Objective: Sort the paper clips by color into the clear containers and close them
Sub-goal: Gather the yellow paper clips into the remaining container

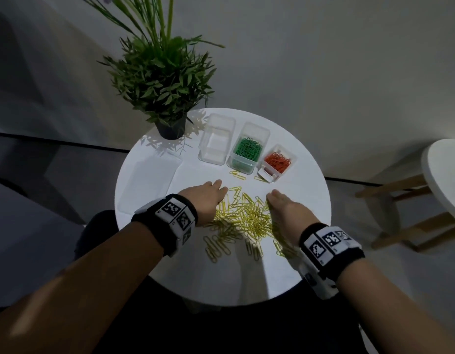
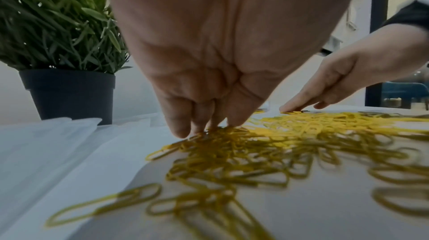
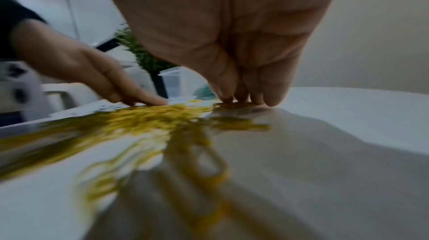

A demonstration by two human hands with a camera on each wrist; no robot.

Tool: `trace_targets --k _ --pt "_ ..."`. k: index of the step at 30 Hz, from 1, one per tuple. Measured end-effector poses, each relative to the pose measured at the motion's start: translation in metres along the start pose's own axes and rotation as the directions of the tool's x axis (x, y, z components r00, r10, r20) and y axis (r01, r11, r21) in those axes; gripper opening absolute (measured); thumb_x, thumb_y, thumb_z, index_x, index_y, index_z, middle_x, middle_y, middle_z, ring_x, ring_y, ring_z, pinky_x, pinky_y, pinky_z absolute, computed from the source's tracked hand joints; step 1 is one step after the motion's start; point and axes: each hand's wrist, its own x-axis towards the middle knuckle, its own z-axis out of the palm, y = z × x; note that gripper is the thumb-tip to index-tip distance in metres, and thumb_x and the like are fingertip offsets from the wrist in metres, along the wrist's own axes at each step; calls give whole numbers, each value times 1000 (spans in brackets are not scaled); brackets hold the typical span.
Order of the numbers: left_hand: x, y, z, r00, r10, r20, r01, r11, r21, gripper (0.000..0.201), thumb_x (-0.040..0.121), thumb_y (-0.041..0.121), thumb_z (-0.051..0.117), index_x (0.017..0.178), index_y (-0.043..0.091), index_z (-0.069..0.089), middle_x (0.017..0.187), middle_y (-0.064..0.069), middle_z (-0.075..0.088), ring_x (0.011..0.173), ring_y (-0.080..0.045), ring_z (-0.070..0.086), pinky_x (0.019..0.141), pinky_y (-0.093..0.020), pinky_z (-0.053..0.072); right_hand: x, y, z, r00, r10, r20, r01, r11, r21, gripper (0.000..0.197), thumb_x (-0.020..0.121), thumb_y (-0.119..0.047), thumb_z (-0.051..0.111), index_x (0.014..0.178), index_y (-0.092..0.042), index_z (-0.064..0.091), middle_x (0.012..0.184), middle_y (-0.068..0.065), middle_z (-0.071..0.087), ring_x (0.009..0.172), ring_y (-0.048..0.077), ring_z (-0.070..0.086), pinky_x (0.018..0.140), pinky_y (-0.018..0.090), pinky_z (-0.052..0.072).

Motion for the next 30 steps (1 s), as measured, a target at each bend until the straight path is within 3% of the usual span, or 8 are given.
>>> trace_targets --k 3,6,10,14,16,21,26,30 --pt "-12 -1 11 1000 15 7 -14 999 -47 67 92 -1 32 153 15 9 161 -8 2 147 -22 10 114 -43 26 -15 -18 13 992 -108 62 105 994 37 73 88 2 43 152 -22 18 161 -1 9 146 15 17 115 23 16" --pt "-29 -4 24 998 -9 -66 -2 986 -166 64 96 3 32 154 19 9 162 -5 3 148 -20 9 117 -37 20 -28 -22 9 993 -105 -58 112 983 143 66 85 4 46 147 -17 34 154 5 32 138 18 36 111 21 25" --pt "-62 -7 48 909 -231 -346 153 959 -238 63 91 34 42 149 20 23 139 -9 48 126 -27 46 96 -35 43 -43 2 5 978 181 -106 -168 978 124 64 79 -18 70 136 -19 41 130 10 49 112 27 55 90 27 41" --pt "-73 5 57 909 -362 -208 303 914 -269 98 70 48 75 146 17 22 126 -9 39 116 -30 43 90 -38 46 -47 3 16 951 304 65 -310 942 129 69 68 -20 79 127 -17 42 121 8 41 101 27 57 87 29 47" --pt "-66 9 55 903 -387 -185 325 899 -295 94 67 44 79 141 14 29 125 -10 34 114 -30 44 90 -40 46 -42 -7 18 957 286 40 -289 948 131 65 72 -14 75 128 -13 42 122 10 41 100 29 59 91 30 48" --pt "-51 18 43 919 -360 -161 264 866 -425 36 81 11 59 114 8 45 120 -12 35 103 -34 53 89 -43 47 -16 -42 20 984 177 -28 -171 975 142 57 77 -10 69 129 -11 46 124 12 48 114 30 53 92 29 43" --pt "-36 2 26 865 -399 -303 270 881 -389 43 81 0 53 122 11 46 125 -10 36 116 -31 45 87 -39 47 7 -56 1 983 121 -139 -90 973 214 47 84 -8 63 129 -14 51 124 11 56 113 27 54 91 28 44" --pt "-23 -7 22 881 -414 -230 332 886 -323 40 83 -1 53 121 8 47 127 -12 36 119 -32 39 89 -39 46 34 -61 -16 985 80 -152 -64 992 107 53 84 0 54 135 -10 45 134 14 46 121 30 50 101 35 44"
